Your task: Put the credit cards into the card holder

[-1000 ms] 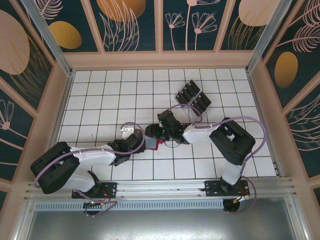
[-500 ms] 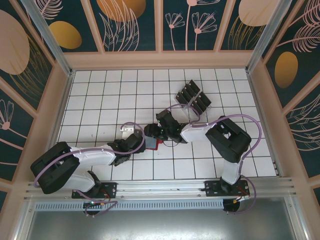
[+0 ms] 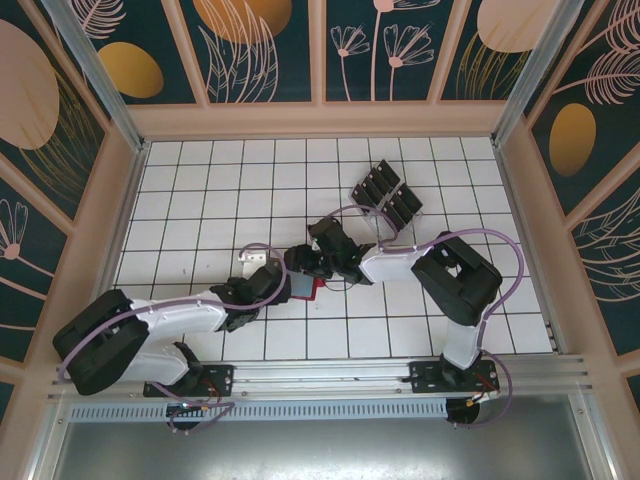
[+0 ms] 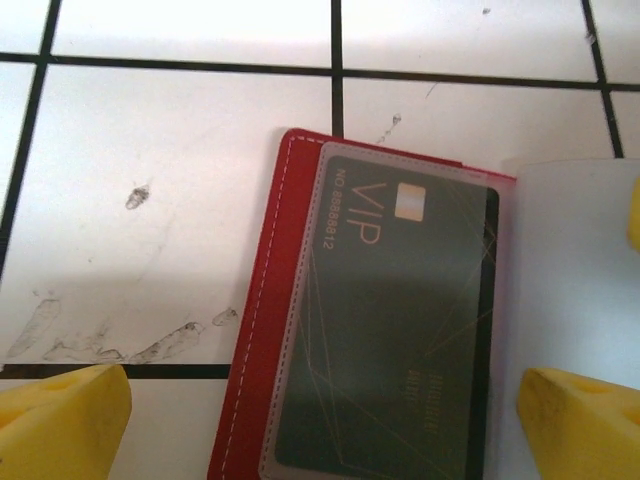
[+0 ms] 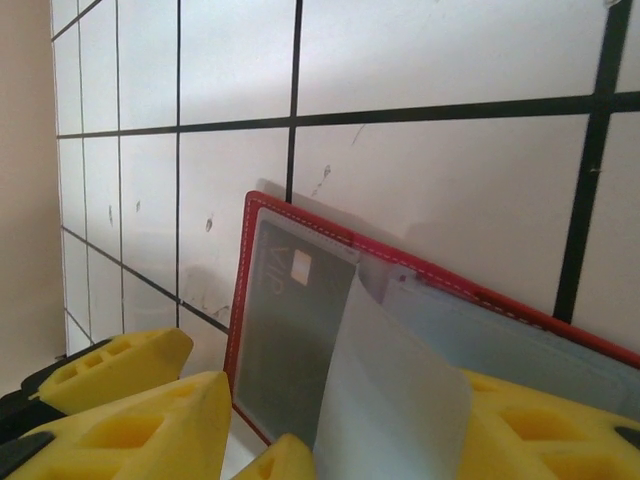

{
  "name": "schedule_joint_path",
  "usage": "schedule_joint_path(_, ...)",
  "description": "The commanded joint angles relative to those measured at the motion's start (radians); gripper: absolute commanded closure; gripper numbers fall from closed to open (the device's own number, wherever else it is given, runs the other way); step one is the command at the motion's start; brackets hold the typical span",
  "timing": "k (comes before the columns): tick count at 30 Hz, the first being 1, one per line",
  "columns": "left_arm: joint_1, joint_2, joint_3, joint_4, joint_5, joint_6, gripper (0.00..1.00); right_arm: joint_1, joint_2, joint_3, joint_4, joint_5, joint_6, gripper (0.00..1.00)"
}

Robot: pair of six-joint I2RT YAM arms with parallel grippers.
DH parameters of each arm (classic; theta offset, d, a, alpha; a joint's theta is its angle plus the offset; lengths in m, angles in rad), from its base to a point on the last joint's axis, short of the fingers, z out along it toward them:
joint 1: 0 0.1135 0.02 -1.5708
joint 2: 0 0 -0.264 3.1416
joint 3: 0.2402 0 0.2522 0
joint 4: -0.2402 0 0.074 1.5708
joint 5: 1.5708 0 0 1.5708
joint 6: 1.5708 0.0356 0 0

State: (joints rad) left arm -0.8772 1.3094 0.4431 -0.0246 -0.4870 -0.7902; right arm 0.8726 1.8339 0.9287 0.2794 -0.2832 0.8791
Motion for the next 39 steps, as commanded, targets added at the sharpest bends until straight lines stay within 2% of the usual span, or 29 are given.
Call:
schedule_joint_path(1,0.0,-0.093,0.005,-0.049,-0.068,-0.005,0.02,0.01,0.003,0.02,0.041,-0.028,0.02,0.45)
schedule_joint_path(10,-0.001,-0.351,0.019,-0.158,-0.196,-0.044,0.01,0.035,0.029,0.104,-0.011,-0.022,0.018,0.45)
schedule_joint_path(20,-0.002,-0.412,0.042,-0.18,-0.227,-0.057,0.01,0.068,0.209,0.294,-0.056,-0.03,0.025,0.45)
schedule_joint_path(24,-0.002,-0.414,0.035,-0.18,-0.224,-0.055,0.02,0.068,0.237,0.328,-0.055,-0.043,0.028,0.45)
schedule_joint_path(31,0.0,-0.393,0.018,-0.172,-0.2,-0.058,0.02,0.069,0.126,0.281,-0.014,-0.068,-0.003,0.45)
schedule_joint_path(39,0.001,-0.314,0.045,-0.152,-0.192,-0.043,0.01,0.08,-0.002,0.137,-0.022,-0.02,-0.005,0.45)
